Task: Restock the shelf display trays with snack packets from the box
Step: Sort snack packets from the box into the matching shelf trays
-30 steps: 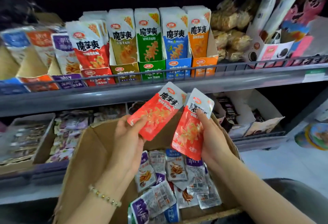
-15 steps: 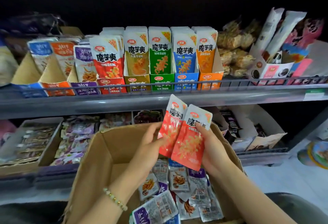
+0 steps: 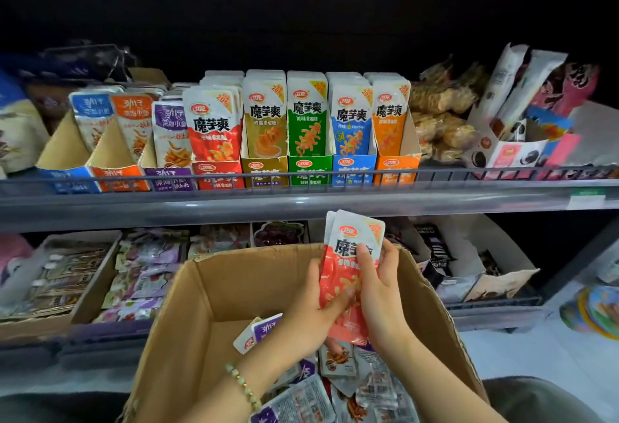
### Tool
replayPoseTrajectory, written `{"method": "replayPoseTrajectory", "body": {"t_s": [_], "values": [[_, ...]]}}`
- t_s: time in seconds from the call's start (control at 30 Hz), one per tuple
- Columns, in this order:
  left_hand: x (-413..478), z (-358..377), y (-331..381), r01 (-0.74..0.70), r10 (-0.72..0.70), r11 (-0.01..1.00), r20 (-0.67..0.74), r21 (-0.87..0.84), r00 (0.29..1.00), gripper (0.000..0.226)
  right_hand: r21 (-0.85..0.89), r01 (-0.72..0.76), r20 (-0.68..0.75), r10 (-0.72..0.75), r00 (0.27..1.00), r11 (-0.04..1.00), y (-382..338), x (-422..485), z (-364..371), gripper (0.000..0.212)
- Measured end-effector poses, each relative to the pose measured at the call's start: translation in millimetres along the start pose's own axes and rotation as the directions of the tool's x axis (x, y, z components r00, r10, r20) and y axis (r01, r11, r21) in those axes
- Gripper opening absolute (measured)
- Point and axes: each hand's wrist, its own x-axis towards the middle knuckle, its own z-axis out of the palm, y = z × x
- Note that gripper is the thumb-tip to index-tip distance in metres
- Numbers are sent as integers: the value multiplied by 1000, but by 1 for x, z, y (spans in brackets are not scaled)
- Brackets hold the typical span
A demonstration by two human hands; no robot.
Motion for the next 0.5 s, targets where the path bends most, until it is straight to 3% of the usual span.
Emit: {"method": "replayPoseTrajectory", "body": {"t_s": [0.07, 0.17, 0.23, 0.33, 0.43, 0.5], "values": [[0, -7, -3, -12, 12, 1000, 12, 1, 1000, 49, -18, 102, 19, -102, 995, 995, -9, 3, -2, 41], [-2, -23, -8, -39, 38, 999, 23, 35, 999, 55, -90, 172, 196, -152, 969, 981, -25, 13, -13, 66], [-7, -34, -7, -65, 63, 997, 41, 50, 997, 50, -216, 181, 326, -104, 940, 959, -31, 17, -18, 56], [-14, -47, -10, -67, 66, 998, 61, 20, 996, 64, -322, 138, 426, 13, 905, 937, -31, 15, -12, 53], [-24, -57, -10, -81, 79, 996, 44, 29, 996, 68, -290, 111, 434, 27, 901, 951, -29, 16, 3, 56], [-28, -67, -8, -89, 89, 996, -2, -16, 996, 56, -223, 93, 399, 4, 917, 970, -32, 19, 14, 60]]}}
